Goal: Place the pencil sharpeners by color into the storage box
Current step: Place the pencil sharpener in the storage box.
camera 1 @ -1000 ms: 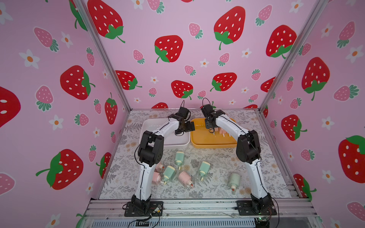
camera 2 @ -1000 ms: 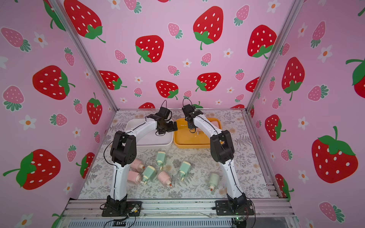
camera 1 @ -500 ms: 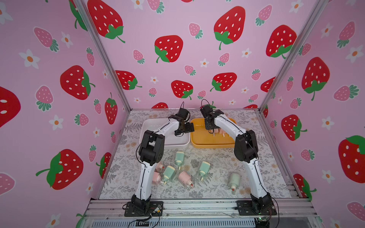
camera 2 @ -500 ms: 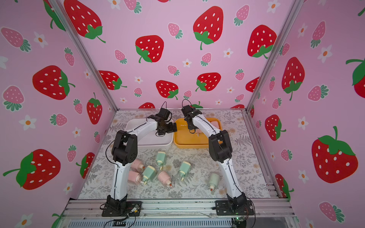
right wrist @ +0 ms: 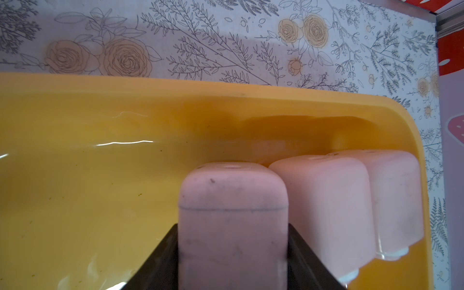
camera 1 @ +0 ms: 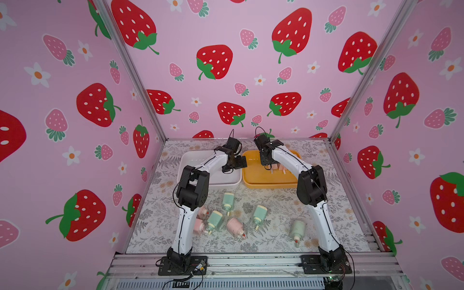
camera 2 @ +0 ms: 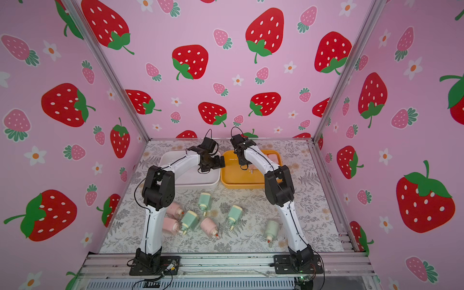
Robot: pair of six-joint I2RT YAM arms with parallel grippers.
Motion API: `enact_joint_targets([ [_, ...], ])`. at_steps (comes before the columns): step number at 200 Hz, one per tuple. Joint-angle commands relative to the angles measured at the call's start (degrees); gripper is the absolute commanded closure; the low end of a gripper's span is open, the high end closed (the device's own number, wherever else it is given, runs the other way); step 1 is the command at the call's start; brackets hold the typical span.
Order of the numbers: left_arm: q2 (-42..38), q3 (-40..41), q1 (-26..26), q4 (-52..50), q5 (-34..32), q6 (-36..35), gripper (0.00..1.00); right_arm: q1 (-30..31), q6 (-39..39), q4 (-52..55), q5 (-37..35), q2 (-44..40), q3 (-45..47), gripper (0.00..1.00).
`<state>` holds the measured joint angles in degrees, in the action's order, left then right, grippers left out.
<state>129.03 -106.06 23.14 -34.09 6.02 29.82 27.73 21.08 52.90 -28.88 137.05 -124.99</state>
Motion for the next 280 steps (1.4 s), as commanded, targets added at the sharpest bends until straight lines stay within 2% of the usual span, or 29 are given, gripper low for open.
enact_joint_targets([
  [1,-0.5,0.1,-0.2,-0.1,-0.1,-0.4,0.01,0.2,0.7,2.3,-1.6,0.5,-1.3,0.64],
  [26,-0.5,0.0,-0.2,-0.1,0.1,-0.3,0.00,0.2,0.3,2.1,-2.2,0.5,-0.9,0.62],
  [77,-0.5,0.2,-0.2,-0.5,-0.1,-0.2,0.00,0.1,0.9,2.8,-2.1,0.0,-0.9,0.49],
  [94,-0.6,0.1,-0.2,-0.6,-0.1,-0.3,0.01,0.1,1.2,2.6,-2.4,-0.3,-0.6,0.49],
  [99,-0.5,0.2,-0.1,-0.6,-0.1,-0.3,0.00,0.1,1.2,2.4,-2.6,-0.5,-0.3,0.44],
  [140,-0.5,-0.7,-0.2,-1.6,-0.6,-1.0,0.00,0.0,1.2,1.1,-3.6,-1.7,0.2,0.39],
  [179,-0.5,-0.7,-0.2,-1.7,-0.6,-1.0,0.00,0.2,0.7,1.0,-4.8,-1.7,0.3,0.26],
  [242,-0.3,-1.0,-0.2,-1.6,-0.3,-0.9,0.00,0.5,-0.7,-1.2,-4.7,-5.1,2.7,0.24],
  [280,0.4,-1.6,-0.2,-2.1,0.0,-0.6,0.01,0.8,-3.4,-2.6,-5.4,-6.7,4.4,0.11],
])
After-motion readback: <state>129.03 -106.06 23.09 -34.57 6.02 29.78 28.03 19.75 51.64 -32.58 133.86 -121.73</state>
